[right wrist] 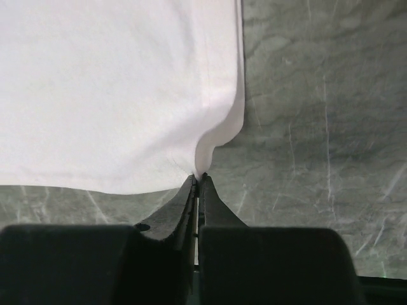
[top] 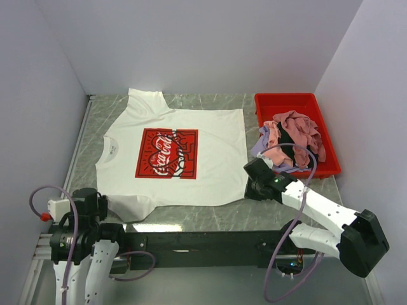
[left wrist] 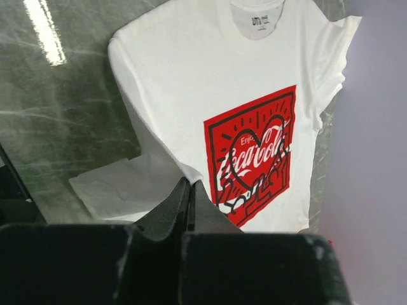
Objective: Fold and stack the t-shirts
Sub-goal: Fold the tshirt
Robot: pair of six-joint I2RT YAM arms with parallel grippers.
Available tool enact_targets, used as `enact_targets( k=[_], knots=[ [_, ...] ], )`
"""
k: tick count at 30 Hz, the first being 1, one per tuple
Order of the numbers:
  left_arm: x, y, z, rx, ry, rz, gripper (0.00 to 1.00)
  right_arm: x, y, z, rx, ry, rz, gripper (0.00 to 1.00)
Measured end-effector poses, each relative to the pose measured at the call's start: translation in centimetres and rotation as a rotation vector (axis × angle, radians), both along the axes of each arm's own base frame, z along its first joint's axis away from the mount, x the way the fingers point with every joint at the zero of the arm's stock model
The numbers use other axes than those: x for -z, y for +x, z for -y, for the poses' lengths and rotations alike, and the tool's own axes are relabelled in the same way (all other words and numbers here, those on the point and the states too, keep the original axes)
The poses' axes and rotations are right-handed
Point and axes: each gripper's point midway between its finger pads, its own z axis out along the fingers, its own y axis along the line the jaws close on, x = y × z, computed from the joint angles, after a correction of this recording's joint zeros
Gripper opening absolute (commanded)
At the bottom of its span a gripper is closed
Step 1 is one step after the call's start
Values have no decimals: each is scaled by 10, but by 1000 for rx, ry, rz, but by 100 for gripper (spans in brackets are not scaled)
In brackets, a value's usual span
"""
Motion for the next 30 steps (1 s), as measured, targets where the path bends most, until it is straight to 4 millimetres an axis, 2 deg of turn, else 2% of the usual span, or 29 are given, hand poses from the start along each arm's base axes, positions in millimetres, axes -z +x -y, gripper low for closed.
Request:
enact_targets(
  k=[6,14,20,24,30],
  knots=[
    [-10,20,0,17,19,27,1,-28,22,-5,-12,-10,66,0],
    [-21,69,-1,14,41,40,1,-56,65,0,30,-23,116,0],
    [-20,104,-2,17,60,35,1,-69,98,1,46,-33,136,0],
    [-18,121,-8,-7,89,7,1,-75,118,2,50,-42,142,0],
    [-28,146,-14,-30,121,26,1,-76,140,2,46,-63,141,0]
  ],
)
